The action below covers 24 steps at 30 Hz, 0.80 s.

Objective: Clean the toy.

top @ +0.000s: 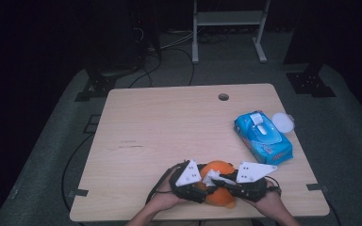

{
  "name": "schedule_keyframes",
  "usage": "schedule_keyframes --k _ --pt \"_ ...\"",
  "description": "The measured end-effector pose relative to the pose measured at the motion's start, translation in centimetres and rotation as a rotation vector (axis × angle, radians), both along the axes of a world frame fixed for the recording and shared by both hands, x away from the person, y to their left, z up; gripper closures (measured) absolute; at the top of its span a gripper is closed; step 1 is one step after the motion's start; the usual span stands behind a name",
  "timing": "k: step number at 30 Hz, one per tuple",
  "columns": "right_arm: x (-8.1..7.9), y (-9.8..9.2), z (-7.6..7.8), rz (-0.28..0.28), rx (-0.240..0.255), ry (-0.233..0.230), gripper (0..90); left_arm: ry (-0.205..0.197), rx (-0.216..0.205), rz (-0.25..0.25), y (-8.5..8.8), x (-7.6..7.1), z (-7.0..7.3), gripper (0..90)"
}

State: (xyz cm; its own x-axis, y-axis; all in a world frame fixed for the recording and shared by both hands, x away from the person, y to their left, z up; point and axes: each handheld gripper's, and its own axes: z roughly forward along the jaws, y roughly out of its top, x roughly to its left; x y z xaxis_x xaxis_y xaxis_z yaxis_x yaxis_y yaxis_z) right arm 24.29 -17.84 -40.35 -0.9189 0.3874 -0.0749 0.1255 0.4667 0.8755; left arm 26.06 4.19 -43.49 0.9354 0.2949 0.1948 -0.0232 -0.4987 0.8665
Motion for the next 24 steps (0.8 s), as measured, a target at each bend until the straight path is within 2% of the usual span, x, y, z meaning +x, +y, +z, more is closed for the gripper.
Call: schedule_keyframes --k 1,3,4,6,7,8,9,10,11,13,14,16,17,19,21,24 --pt "0.0 0.0 0.2 -0.004 0.004 -0.01 80.7 -0.038 0.009 -0.017 -0.1 -0.4 -0.1 28.1" --pt "0.5 -0.8 0.6 -0.046 0.027 -0.021 80.7 -0.058 0.017 -0.036 0.1 -0.6 -0.2 29.1" --pt "0.8 -1.4 0.6 -0.069 0.027 -0.018 80.6 -0.063 0.022 -0.04 0.1 -0.6 -0.2 29.1" --pt "1.4 -2.8 0.2 -0.114 0.013 -0.004 80.6 -0.045 0.013 -0.039 0.2 -0.6 -0.1 27.2" --pt "1.5 -3.2 0.0 -0.125 0.008 0.002 80.7 -0.008 0.01 -0.032 0.2 -0.4 0.1 24.3" --pt "1.4 -3.8 -0.3 -0.132 -0.004 0.009 80.7 0.035 0.0 -0.025 0.2 -0.2 0.2 17.1" --pt "1.3 -4.0 -0.5 -0.131 -0.01 0.009 80.7 0.105 -0.017 -0.009 0.1 0.3 0.5 12.8" --pt "1.1 -4.1 -0.6 -0.124 -0.019 0.012 80.9 0.142 -0.027 -0.001 0.1 0.6 0.6 9.1" --pt "1.0 -4.0 -0.6 -0.117 -0.02 0.014 80.8 0.196 -0.044 0.013 0.1 1.0 0.7 8.3" --pt "0.7 -3.5 -0.4 -0.079 -0.007 0.022 80.8 0.227 -0.042 0.025 0.0 1.3 0.5 7.4" --pt "0.5 -2.9 -0.2 -0.055 -0.003 0.018 80.8 0.196 -0.045 0.023 -0.1 1.1 0.3 13.3" --pt "0.2 -1.8 0.0 -0.013 0.005 0.023 80.8 0.12 -0.025 0.005 -0.3 0.5 0.2 21.8" --pt "0.1 -1.4 0.1 -0.009 -0.001 0.01 80.8 0.08 -0.01 0.0 -0.5 0.1 0.2 23.4" --pt "0.0 -0.8 0.4 -0.02 -0.013 -0.013 80.8 0.03 0.013 -0.015 -0.6 -0.3 0.3 25.4" --pt "0.5 -1.3 0.6 -0.055 0.011 -0.018 80.9 0.017 0.017 -0.031 -0.4 -0.5 0.3 27.0" --pt "1.4 -2.9 0.2 -0.115 -0.002 -0.01 80.8 0.021 0.019 -0.047 0.0 -0.6 0.2 26.9"
